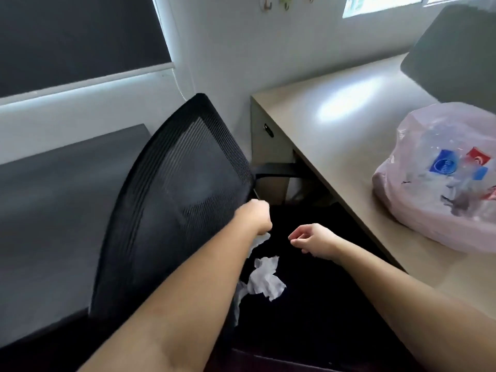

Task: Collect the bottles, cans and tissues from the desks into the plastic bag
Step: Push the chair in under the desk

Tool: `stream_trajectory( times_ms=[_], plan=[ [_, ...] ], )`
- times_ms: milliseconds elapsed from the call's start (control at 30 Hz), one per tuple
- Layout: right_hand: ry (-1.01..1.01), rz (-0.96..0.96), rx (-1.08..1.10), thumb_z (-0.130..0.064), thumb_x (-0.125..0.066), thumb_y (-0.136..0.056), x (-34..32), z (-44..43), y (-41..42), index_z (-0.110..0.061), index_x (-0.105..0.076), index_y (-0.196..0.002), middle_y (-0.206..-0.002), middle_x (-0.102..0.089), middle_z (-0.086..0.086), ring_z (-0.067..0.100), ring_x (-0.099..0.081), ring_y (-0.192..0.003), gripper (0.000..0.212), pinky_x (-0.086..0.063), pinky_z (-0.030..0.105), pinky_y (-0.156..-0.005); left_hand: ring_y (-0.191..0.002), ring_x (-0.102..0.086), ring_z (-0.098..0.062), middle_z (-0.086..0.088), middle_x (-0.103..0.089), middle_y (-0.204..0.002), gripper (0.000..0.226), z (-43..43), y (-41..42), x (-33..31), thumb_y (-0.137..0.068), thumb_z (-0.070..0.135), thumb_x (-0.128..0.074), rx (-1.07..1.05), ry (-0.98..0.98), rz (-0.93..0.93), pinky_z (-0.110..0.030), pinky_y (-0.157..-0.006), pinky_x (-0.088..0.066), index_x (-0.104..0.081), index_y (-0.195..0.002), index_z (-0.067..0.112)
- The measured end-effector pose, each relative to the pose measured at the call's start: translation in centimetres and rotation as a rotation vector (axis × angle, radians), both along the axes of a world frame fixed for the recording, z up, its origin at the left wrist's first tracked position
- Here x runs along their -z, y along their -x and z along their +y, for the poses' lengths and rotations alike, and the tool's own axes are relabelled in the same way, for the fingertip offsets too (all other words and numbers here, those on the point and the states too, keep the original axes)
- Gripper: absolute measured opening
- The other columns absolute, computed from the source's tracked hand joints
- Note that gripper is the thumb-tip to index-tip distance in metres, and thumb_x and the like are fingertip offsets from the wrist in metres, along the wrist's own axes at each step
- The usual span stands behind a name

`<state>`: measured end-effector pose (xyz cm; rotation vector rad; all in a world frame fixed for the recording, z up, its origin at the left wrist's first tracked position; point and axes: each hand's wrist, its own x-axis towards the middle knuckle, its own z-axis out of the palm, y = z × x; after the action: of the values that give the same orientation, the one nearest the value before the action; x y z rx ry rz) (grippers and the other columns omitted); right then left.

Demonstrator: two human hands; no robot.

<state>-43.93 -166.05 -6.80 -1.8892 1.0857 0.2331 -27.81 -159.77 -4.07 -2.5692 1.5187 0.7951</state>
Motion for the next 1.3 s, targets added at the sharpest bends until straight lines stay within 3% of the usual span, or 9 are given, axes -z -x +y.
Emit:
stream_trajectory(
  times_ms=[200,367,467,533,633,800,967,1167,1300],
  plan=[
    [0.055,0.236,-0.242,-0.026,-0.064,-0.086,8.5,-2.8,1.7,-0.022,-0.06,-0.12,-0.114,-0.06,0.001,0.018,-0.059,-0.109,0.035,-0.046,0.022,-0.089,-0.127,-0.042,-0.032,-0.013,-0.019,-0.15,0.08,4.1,4.4,15.0,-0.087,0.022,-0.06,-0.509,-0.293,0.247,-0.042,-0.101,-0.044,-0.011,-0.15,0.013],
    [0.082,0.308,-0.407,-0.023,-0.063,-0.083,17.0,-1.0,-1.4,-0.037,-0.029,-0.144,-0.152,-0.025,0.005,0.029,-0.039,-0.132,0.071,-0.045,0.037,-0.101,-0.142,-0.017,-0.03,-0.015,0.003,-0.156,0.096,6.3,5.6,23.1,-0.09,0.021,-0.061,-0.771,-0.376,0.335,-0.044,-0.116,-0.025,0.013,-0.15,0.017],
    [0.109,0.276,-0.498,-0.012,-0.054,-0.086,21.1,-0.4,-3.8,-0.039,-0.02,-0.147,-0.159,-0.008,0.001,0.032,-0.025,-0.139,0.075,-0.044,0.038,-0.1,-0.144,-0.004,-0.032,-0.01,0.001,-0.158,0.098,5.9,6.0,26.9,-0.084,0.039,-0.064,-0.856,-0.33,0.328,-0.045,-0.115,-0.021,0.004,-0.152,0.02],
    [0.17,0.28,-0.552,-0.007,-0.05,-0.086,22.6,-0.5,-4.8,-0.039,-0.019,-0.147,-0.159,-0.006,0.002,0.032,-0.024,-0.138,0.075,-0.043,0.039,-0.098,-0.14,-0.015,-0.035,-0.013,-0.008,-0.155,0.101,5.4,6.9,27.7,-0.072,0.048,-0.073,-1.01,-0.222,0.338,-0.047,-0.112,-0.029,-0.013,-0.149,0.024],
    [0.216,0.314,-0.631,-0.011,-0.052,-0.088,24.9,-1.3,-5.5,-0.028,-0.033,-0.142,-0.145,-0.03,0.008,0.031,-0.038,-0.125,0.06,-0.046,0.039,-0.094,-0.124,-0.036,-0.035,-0.01,-0.027,-0.14,0.079,4.9,7.9,28.7,-0.066,0.051,-0.076,-1.078,-0.128,0.203,-0.045,-0.095,-0.044,-0.04,-0.13,0.023],
    [0.286,0.23,-0.404,-0.003,-0.047,-0.086,26.7,-2.6,-4.9,-0.006,-0.058,-0.092,-0.093,-0.054,0.007,0.029,-0.06,-0.089,0.013,-0.045,0.03,-0.066,-0.111,-0.054,-0.031,-0.013,-0.053,-0.124,0.03,4.6,6.9,29.2,-0.088,0.022,-0.06,-1.037,-0.069,0.219,-0.035,-0.084,-0.045,-0.059,-0.115,0.009],
    [0.369,0.159,-0.268,-0.012,-0.051,-0.087,24.8,-5.3,-6.5,-0.007,-0.06,-0.086,-0.09,-0.054,0.007,0.027,-0.058,-0.083,0.01,-0.047,0.033,-0.065,-0.089,-0.063,-0.03,-0.015,-0.068,-0.096,0.014,5.3,6.5,27.8,-0.082,0.014,-0.059,-1.113,0.071,0.258,-0.03,-0.069,-0.044,-0.064,-0.09,0.003],
    [0.369,0.022,-0.163,-0.022,-0.059,-0.082,22.9,-6.0,-9.8,-0.016,-0.049,-0.077,-0.087,-0.048,0.0,0.023,-0.052,-0.083,0.013,-0.036,0.03,-0.063,-0.096,-0.06,-0.031,-0.01,-0.063,-0.102,0.016,4.6,6.7,26.7,-0.078,0.018,-0.065,-1.146,0.163,0.288,-0.031,-0.074,-0.041,-0.06,-0.089,0.007],
    [0.363,-0.086,-0.082,-0.024,-0.056,-0.083,23.2,-5.0,-12.0,-0.015,-0.052,-0.095,-0.112,-0.051,0.005,0.027,-0.052,-0.102,0.015,-0.041,0.032,-0.07,-0.119,-0.046,-0.027,-0.002,-0.045,-0.131,0.067,5.1,7.5,26.7,-0.064,0.054,-0.073,-1.156,0.02,0.107,-0.041,-0.091,-0.038,-0.048,-0.118,0.023]
  ],
)
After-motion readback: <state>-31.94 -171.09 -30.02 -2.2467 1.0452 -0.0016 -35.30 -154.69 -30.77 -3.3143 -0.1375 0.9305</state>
